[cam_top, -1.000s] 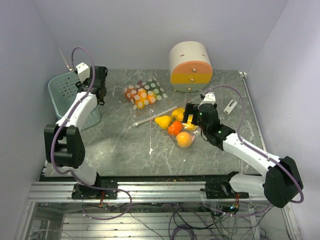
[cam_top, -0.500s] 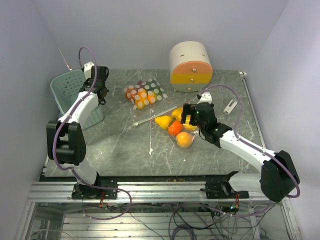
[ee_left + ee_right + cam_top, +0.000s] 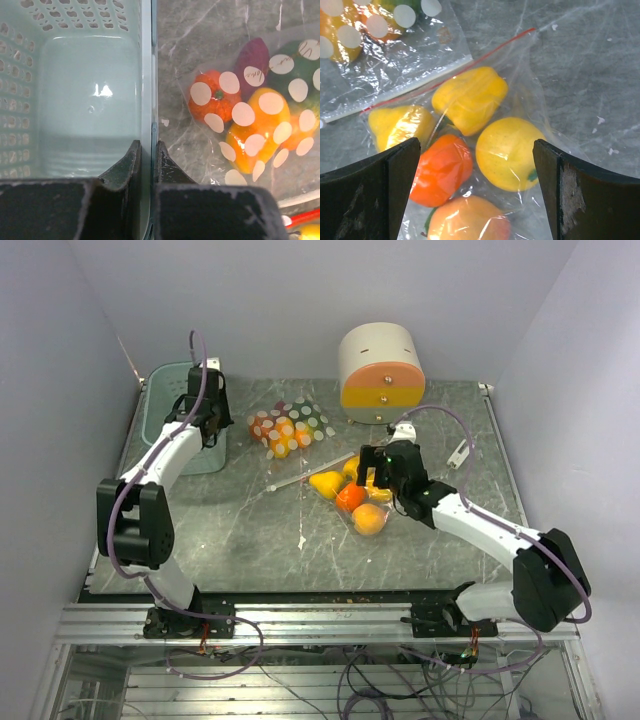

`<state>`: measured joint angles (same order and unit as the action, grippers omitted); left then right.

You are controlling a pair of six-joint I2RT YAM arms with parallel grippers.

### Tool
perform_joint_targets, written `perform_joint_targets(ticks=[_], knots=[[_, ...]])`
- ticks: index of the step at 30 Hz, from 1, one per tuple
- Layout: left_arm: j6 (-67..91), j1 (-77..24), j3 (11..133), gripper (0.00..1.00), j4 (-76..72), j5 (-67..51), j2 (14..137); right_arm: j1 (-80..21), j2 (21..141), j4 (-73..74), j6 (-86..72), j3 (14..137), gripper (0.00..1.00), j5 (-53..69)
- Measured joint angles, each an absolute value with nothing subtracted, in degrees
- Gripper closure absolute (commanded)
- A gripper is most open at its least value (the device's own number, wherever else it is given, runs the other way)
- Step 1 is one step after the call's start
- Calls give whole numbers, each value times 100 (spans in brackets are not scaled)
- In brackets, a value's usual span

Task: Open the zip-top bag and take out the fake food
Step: Adjust the bin at the corner of the board, then pick up the zipper food storage bag at the center of the board.

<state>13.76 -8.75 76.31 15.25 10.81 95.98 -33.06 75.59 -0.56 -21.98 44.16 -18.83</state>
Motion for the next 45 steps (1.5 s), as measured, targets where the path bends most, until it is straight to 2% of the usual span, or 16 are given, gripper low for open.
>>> perform_joint_targets(ticks=[2, 4, 7, 9, 10, 11, 19, 22, 24, 27, 30, 39, 43, 45], knots=[[1125, -878, 7679, 91, 1511, 998, 9666, -3306, 7640, -54, -2196, 4515, 5, -1820], [928, -880, 7701, 84, 1483, 982, 9732, -3306, 7697, -54, -2193, 4589, 5, -1778], [690, -871, 7710, 66, 1417, 1017, 9767, -3306, 7708, -54, -2193, 4622, 5, -1750], [600, -871, 7710, 29, 1406, 1057, 9769, -3306, 7708, -49, -2191, 4622, 5, -1737], [558, -871, 7708, 13, 1380, 1103, 9769, -3306, 7706, -47, -2191, 4622, 5, -1734], [517, -869, 7703, 2, 1334, 1131, 9762, -3306, 7695, -49, -2191, 4622, 4, -1732], [744, -1017, 7172, 1, 904, 1474, 8952, -3173, 7253, -25, -2364, 4388, 3, -1992], [773, -1525, 7050, 1, 687, 1831, 8388, -2630, 7229, 73, -2552, 4375, 3, -1885], [703, -2200, 7113, 1, 491, 2233, 8204, -2139, 7253, 137, -2668, 4368, 3, -1702], [576, -3409, 7435, 1, 318, 2799, 8414, -1557, 7363, 158, -2818, 4370, 3, -1232], [674, -4084, 7417, 1, 180, 2930, 8790, -1328, 7505, 158, -2897, 4368, 4, -764], [1603, -4211, 6324, 3, -137, 2322, 9513, -1087, 8040, -102, -2891, 4318, 7, 316], [1944, -4259, 6023, 3, -390, 1962, 9601, -1074, 8243, -285, -2842, 4235, 27, 661], [2095, -4261, 5937, 4, -519, 1817, 9642, -1070, 8348, -405, -2827, 4233, 44, 860]])
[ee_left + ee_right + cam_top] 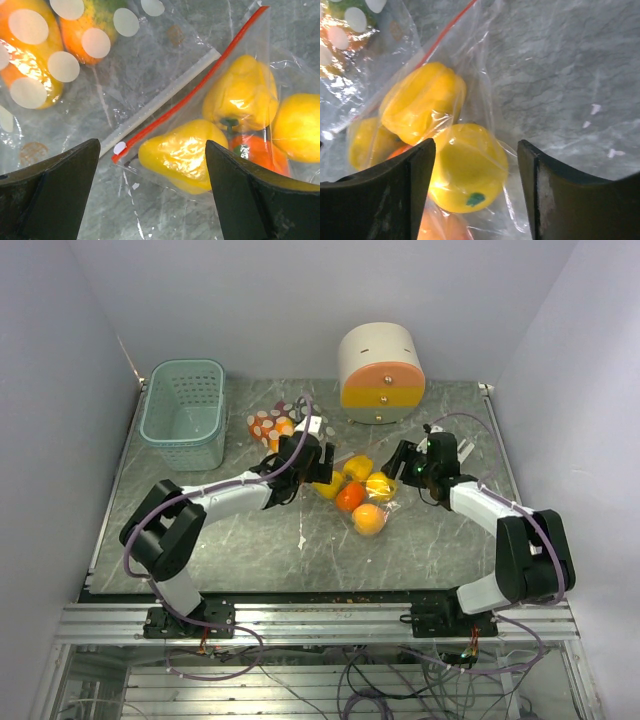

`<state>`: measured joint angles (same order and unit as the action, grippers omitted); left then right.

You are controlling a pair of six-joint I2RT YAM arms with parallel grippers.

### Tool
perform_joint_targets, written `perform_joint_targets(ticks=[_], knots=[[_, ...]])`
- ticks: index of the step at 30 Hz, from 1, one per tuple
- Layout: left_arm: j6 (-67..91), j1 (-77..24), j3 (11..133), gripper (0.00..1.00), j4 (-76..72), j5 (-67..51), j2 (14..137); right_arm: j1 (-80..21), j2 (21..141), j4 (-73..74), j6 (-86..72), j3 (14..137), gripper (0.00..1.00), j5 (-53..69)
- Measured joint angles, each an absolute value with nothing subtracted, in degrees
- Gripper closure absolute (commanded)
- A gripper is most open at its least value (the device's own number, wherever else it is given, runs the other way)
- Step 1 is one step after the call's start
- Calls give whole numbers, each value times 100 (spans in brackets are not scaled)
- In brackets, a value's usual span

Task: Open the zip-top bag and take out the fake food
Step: Pick up the zipper food storage bag at the center of the board.

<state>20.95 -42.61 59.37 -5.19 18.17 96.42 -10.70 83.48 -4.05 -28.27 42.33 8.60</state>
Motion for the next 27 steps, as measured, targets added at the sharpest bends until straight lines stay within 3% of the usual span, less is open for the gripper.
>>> perform_joint_targets(ticks=[2, 5, 7, 12, 15, 16, 18, 22, 27], knots=[[2217, -4261, 5872, 4, -628, 1728, 9686, -1063, 8447, -539, -2827, 4230, 59, 1092], [2359, -4261, 5771, 5, -711, 1680, 9708, -1057, 8510, -784, -2842, 4143, 89, 1400], [2445, -4261, 5684, 9, -749, 1728, 9708, -1059, 8451, -930, -2906, 3968, 100, 1559], [2744, -4259, 5382, 22, -757, 2064, 9695, -1057, 7918, -987, -3089, 3376, 100, 1651], [2974, -4257, 5229, 46, -755, 2128, 9695, -1057, 7437, -1070, -3245, 2941, 100, 1743], [3048, -4252, 5210, 49, -773, 2128, 9697, -1057, 7273, -1092, -3306, 2788, 100, 1774], [3151, -4226, 5205, 47, -878, 2112, 9747, -1057, 7039, -1122, -3393, 2565, 99, 1815], [3376, -4010, 5210, 32, -1356, 1629, 10180, -1057, 6899, -1131, -3459, 2429, 96, 1826], [3800, -3479, 5124, 6, -2587, 633, 10814, -1057, 6925, -1135, -3461, 2425, 92, 1824]])
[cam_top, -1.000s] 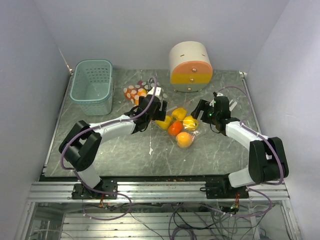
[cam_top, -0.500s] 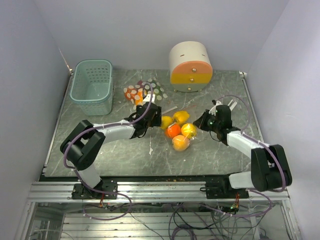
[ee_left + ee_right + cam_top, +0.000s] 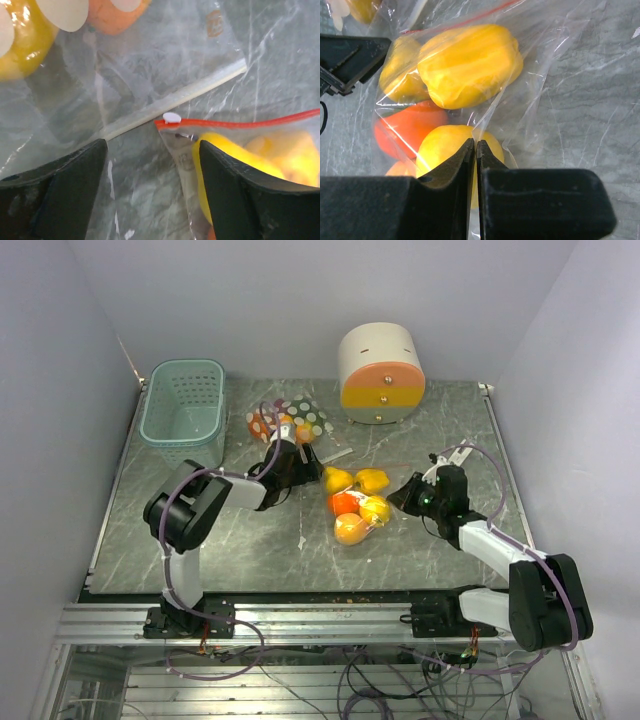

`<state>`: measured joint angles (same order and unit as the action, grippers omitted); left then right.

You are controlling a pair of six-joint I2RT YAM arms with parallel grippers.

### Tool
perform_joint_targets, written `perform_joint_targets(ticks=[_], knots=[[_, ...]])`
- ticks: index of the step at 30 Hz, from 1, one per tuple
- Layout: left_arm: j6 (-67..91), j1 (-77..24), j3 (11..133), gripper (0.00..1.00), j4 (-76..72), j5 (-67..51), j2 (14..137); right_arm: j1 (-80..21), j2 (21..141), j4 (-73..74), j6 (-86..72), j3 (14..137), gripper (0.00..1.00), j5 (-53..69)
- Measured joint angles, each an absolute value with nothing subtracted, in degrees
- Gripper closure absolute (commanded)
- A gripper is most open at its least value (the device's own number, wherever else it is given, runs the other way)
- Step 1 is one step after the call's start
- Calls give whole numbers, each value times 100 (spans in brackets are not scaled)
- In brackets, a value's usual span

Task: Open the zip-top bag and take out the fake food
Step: Pick up the zipper food storage bag at the center of the board.

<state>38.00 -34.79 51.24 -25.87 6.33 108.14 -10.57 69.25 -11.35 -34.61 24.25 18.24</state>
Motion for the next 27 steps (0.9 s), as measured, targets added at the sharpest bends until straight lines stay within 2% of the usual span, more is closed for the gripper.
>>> perform_joint_targets(ticks=[2, 6, 9, 15, 18, 21, 27], knots=[[3948, -3345, 5098, 0, -2998, 364, 10934, -1057, 6928, -1166, -3468, 2405, 92, 1828], [4086, -3310, 5216, 0, -3435, 23, 11179, -1057, 6956, -1234, -3468, 2386, 91, 1828], [4209, -3315, 5293, 5, -3782, -257, 11386, -1057, 7039, -1280, -3468, 2386, 91, 1828], [4471, -3315, 5485, 33, -4257, -801, 11802, -1057, 7227, -1343, -3468, 2386, 90, 1865], [4584, -3312, 5509, 66, -4335, -941, 11904, -1057, 7253, -1343, -3468, 2386, 90, 1868], [4619, -3312, 5454, 91, -4331, -1050, 11922, -1057, 7266, -1345, -3465, 2388, 90, 1868], [4545, -3315, 5310, 93, -4550, -1284, 11891, -1057, 7321, -1352, -3465, 2388, 89, 1892]])
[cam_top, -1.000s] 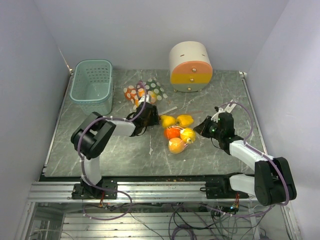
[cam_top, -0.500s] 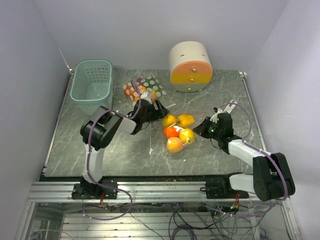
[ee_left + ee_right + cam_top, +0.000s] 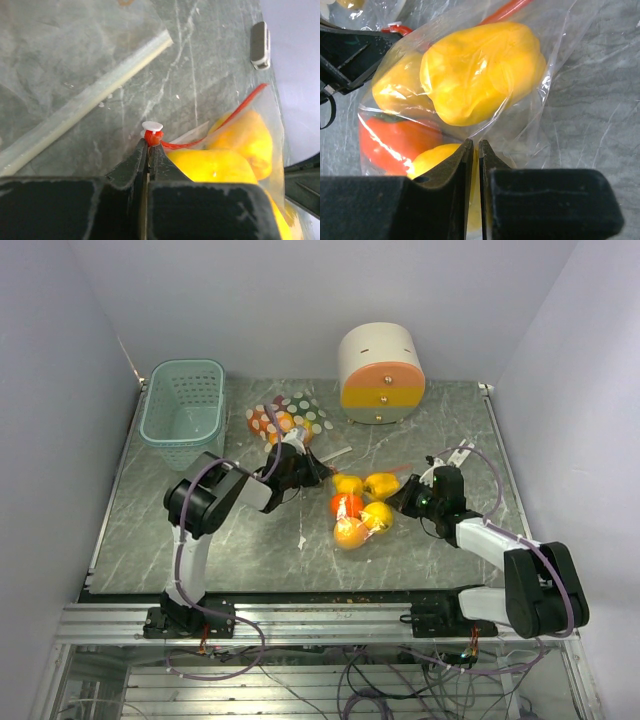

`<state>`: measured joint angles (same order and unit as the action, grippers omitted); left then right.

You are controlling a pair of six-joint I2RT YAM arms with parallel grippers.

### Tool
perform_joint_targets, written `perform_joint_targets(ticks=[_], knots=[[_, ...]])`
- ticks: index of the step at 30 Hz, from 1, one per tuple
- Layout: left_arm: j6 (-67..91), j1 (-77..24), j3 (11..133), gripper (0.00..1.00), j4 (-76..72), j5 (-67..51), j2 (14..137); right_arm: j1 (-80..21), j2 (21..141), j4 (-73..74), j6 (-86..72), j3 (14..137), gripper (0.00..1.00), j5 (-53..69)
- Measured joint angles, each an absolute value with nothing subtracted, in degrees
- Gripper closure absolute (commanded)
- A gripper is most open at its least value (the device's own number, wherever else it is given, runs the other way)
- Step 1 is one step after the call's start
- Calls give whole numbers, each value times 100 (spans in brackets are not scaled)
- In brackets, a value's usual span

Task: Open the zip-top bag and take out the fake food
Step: Pick up the zipper food storage bag at the center of the board.

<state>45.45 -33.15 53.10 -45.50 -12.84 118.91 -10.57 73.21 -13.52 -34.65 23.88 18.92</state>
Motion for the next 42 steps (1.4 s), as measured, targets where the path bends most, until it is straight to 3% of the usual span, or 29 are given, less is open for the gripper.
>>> perform_joint_targets(ticks=[20, 29, 31, 33, 34, 39, 42], knots=[[3205, -3457, 5144, 93, -4748, -2676, 9389, -1055, 5415, -152, -2582, 3411, 86, 550], [2694, -3573, 5076, 93, -4283, -3142, 8663, -1057, 5037, -1125, -2331, 3406, 78, 1763], [2488, -3605, 5076, 93, -4064, -3269, 8556, -1057, 5223, -1500, -2329, 3409, 67, 2237], [2257, -3629, 5076, 93, -3830, -3374, 8464, -1055, 5474, -1756, -2392, 3459, 45, 2724], [2139, -3638, 5076, 93, -3715, -3395, 8427, -1055, 5627, -1872, -2440, 3522, 40, 2993], [1577, -3645, 5085, 93, -3190, -3527, 8281, -1055, 6368, -2961, -3004, 3811, 28, 4381], [1321, -3645, 5124, 93, -2978, -3653, 8261, -1061, 6683, -3765, -3476, 3841, 27, 5098]])
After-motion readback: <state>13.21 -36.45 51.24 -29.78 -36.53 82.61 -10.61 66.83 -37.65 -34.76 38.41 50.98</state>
